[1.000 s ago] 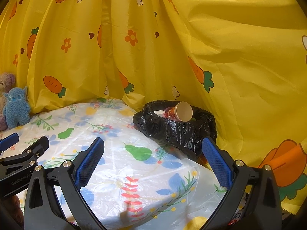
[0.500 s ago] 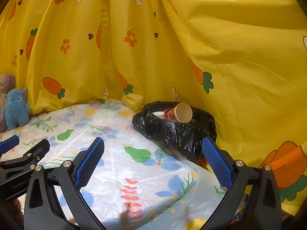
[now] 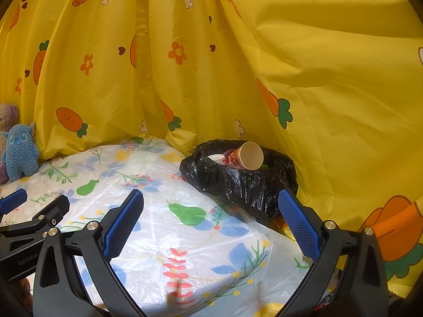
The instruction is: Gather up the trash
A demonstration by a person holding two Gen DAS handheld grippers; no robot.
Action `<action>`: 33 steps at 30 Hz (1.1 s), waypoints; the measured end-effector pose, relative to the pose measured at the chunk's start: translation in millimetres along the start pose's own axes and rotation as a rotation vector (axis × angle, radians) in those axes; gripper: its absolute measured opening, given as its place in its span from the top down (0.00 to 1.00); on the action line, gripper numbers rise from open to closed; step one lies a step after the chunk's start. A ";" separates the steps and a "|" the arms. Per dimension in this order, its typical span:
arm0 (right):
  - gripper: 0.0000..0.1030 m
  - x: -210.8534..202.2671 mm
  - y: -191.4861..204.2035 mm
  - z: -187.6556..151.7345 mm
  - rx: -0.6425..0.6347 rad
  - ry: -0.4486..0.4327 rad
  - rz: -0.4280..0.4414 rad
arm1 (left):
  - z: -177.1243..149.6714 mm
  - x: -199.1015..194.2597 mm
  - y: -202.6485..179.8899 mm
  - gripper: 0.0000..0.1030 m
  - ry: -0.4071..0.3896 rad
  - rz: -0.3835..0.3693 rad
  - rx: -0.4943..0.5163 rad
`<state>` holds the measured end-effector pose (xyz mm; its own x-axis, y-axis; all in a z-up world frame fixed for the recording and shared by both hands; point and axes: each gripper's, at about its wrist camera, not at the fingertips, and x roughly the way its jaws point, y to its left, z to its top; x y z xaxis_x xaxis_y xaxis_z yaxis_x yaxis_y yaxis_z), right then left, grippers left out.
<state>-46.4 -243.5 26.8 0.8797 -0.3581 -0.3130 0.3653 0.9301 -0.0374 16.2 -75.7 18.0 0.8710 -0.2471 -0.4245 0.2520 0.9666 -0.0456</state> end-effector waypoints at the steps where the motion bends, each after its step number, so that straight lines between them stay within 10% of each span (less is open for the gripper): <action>1: 0.05 0.1 0.3 -0.1 0.001 0.000 -0.001 | -0.1 0.4 -0.5 0.05 0.001 0.000 0.000; 33: 0.05 2.1 -3.2 0.3 -0.001 0.004 -0.003 | 1.1 0.4 -2.6 0.05 -0.001 0.001 -0.002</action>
<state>-45.6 -247.2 26.5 0.8774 -0.3605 -0.3166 0.3675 0.9292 -0.0398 16.3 -78.4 18.9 0.8719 -0.2459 -0.4234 0.2500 0.9671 -0.0468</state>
